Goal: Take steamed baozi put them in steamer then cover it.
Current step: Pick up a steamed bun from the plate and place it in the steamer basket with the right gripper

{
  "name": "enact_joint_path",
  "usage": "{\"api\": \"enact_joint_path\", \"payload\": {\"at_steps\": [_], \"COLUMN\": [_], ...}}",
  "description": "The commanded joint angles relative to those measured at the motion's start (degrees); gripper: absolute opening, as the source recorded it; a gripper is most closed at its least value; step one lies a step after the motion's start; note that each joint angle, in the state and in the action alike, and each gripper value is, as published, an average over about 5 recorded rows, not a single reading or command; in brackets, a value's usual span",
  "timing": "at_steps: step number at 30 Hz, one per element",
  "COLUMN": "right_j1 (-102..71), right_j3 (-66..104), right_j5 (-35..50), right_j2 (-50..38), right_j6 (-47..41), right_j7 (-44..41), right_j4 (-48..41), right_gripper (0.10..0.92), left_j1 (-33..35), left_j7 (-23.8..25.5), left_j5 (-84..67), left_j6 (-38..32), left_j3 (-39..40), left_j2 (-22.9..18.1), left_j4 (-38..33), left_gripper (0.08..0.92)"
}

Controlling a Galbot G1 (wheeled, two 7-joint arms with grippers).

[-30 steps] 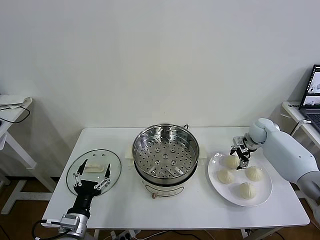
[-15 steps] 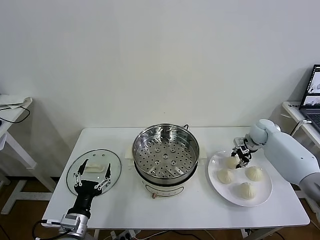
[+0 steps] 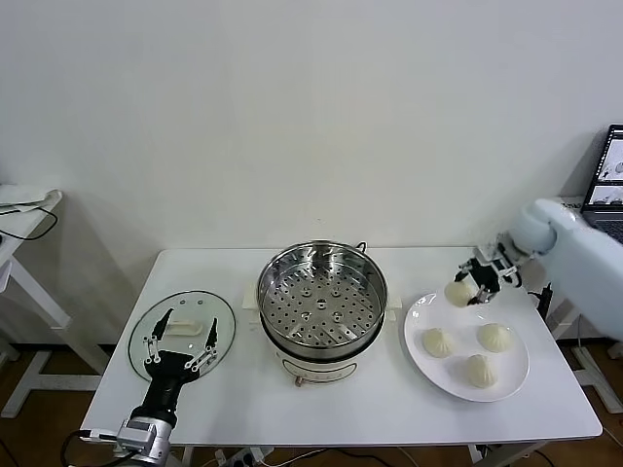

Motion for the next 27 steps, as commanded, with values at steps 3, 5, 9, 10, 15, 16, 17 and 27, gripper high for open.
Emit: {"api": "enact_joint_path", "payload": {"at_steps": [3, 5, 9, 10, 15, 16, 17, 27], "right_j1": [26.3, 28.1, 29.6, 29.6, 28.0, 27.4, 26.7, 17.0], "right_j3": [-19.0, -20.8, -23.3, -23.8, -25.1, -25.0, -24.8, -20.5], "right_j5": [7.6, 7.7, 6.7, 6.4, 3.7, 3.1, 2.4, -7.7], "right_j2": [2.9, 5.8, 12.1, 13.4, 19.6, 20.6, 21.6, 30.9], "right_j6": [12.9, 13.8, 16.1, 16.7, 19.5, 20.1, 20.6, 26.7], "right_j7": [-2.1, -1.4, 0.2, 0.5, 2.5, 2.9, 3.2, 6.5], "right_j4": [13.8, 14.6, 14.7, 14.4, 11.4, 10.4, 9.3, -3.6], "right_gripper": [0.602, 0.602, 0.602, 0.602, 0.602, 0.602, 0.602, 0.602], "left_j1": [0.6, 0.5, 0.4, 0.4, 0.1, 0.0, 0.0, -0.5], "left_j7": [0.0, 0.1, 0.2, 0.2, 0.4, 0.5, 0.5, 1.2], "left_j5": [0.0, 0.0, -0.1, -0.2, -0.7, -0.7, -0.7, -0.8], "left_j6": [0.1, 0.2, 0.2, 0.2, 0.3, 0.3, 0.3, 0.1], "left_j3": [-0.6, -0.7, -1.1, -1.3, -2.2, -2.3, -2.4, -3.0], "left_j2": [0.1, 0.1, 0.3, 0.4, 0.8, 0.9, 1.0, 0.9], "left_j4": [-0.9, -0.9, -0.9, -0.8, -0.7, -0.6, -0.5, 0.7], "left_gripper": [0.823, 0.823, 0.823, 0.823, 0.823, 0.823, 0.823, 0.823]}}
